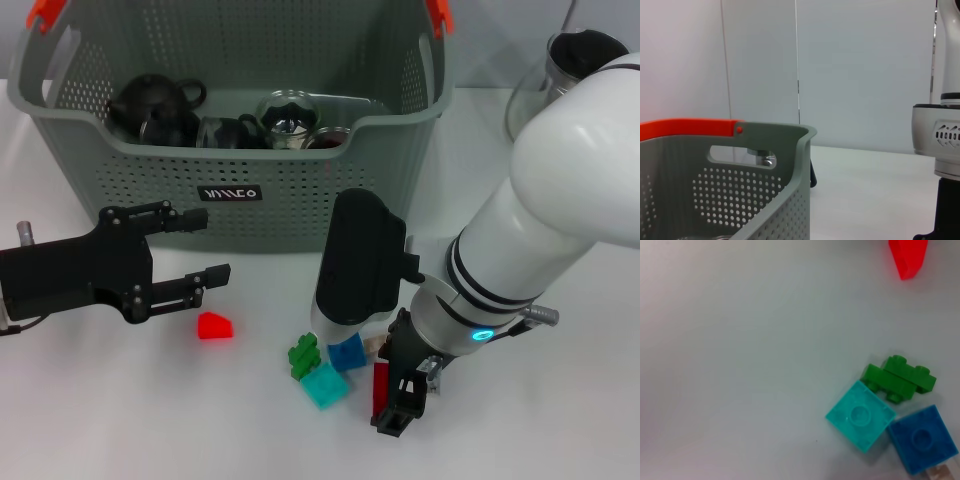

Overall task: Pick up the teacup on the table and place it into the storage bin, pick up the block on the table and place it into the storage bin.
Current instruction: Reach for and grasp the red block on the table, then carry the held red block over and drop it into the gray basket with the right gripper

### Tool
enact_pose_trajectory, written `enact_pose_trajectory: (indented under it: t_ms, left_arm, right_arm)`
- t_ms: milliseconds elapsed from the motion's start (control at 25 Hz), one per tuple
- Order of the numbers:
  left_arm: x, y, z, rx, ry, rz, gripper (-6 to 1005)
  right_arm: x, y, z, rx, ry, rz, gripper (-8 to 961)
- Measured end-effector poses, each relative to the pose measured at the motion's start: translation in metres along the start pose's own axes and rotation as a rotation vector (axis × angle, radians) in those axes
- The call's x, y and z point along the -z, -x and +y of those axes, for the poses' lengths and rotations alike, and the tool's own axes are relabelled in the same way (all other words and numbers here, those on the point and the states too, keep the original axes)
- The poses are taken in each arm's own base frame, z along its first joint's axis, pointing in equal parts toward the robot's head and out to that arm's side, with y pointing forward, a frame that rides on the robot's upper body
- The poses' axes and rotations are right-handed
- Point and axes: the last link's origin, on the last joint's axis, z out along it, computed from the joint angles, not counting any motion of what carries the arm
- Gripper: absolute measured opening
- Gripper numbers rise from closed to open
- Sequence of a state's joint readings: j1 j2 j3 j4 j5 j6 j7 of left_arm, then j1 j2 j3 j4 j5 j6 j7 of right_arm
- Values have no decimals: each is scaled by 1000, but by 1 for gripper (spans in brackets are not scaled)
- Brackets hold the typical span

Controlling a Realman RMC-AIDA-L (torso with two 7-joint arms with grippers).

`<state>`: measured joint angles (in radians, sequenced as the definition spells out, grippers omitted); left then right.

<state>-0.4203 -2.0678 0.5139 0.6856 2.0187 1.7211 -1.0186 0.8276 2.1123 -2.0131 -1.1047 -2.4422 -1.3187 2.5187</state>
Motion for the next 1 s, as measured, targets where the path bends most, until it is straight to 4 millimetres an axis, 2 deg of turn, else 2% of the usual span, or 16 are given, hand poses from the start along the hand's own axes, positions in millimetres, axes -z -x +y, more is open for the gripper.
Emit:
enact_pose_trajectory:
  t_ms: [640, 880, 1000]
  left_arm:
    - [0, 0, 0, 0, 0, 0, 674]
    - [0, 0, 0, 0, 0, 0, 675]
    - [0, 0, 0, 0, 0, 0, 675]
  right_arm:
    - [-3, -2, 1, 1, 3, 12, 832]
    - [-3, -2, 1, -5, 4, 11, 695]
    - [-1, -1, 1, -9, 2, 8, 695]
